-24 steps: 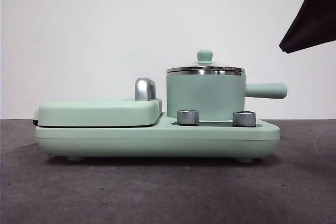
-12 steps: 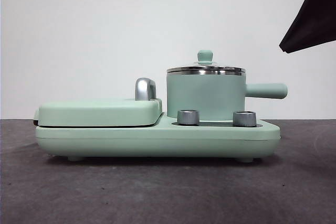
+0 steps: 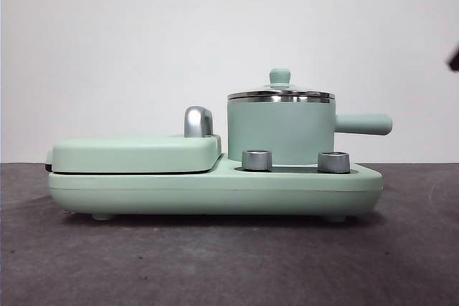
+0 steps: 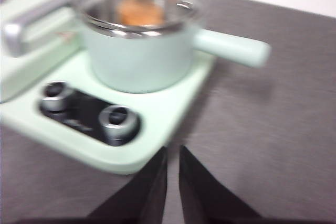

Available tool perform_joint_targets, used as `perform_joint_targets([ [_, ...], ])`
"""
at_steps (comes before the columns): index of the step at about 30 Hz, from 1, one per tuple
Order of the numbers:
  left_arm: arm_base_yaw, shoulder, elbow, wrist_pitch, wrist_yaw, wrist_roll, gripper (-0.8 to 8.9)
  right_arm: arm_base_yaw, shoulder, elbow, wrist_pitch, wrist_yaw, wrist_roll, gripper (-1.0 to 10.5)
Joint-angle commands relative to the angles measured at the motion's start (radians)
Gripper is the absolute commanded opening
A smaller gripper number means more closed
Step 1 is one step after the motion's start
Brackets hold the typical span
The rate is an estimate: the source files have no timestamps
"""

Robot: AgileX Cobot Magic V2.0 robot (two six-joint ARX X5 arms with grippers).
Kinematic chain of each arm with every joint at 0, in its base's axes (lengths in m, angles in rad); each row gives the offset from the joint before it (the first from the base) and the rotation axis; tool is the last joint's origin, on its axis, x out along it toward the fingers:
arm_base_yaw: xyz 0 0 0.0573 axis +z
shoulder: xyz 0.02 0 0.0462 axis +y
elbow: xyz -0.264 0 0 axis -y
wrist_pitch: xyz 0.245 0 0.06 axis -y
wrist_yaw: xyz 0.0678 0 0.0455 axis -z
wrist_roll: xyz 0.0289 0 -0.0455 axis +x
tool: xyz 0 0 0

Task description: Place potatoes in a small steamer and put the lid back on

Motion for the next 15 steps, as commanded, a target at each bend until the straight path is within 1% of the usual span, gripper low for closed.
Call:
perform_joint_targets([
  [1,0.000,-0.002,-0.019,-0.005,-0.002,-0.002,0.06,-0.048,-0.090,-0.080,0.046,0.019,-0.016,0.3],
  [7,0.000,-0.002,-0.019,-0.004,-0.002,-0.002,0.06,-0.149,-0.290,-0.241,0.046,0.023,-0.027,0.3],
  [12,0.000,-0.002,-0.019,-0.005,-0.002,-0.002,0.06,-0.178,-0.426,-0.346,0.045,0.042,-0.027,0.3],
  [13,0.000,-0.002,-0.019,-0.004,-0.002,-0.002,0.06,-0.180,-0.451,-0.345,0.015,0.042,-0.029,0.3],
  [15,0.001,-0.002,-0.019,-0.004,-0.002,-0.002,0.06,-0.180,-0.481,-0.345,0.054,0.053,-0.026,0.3],
])
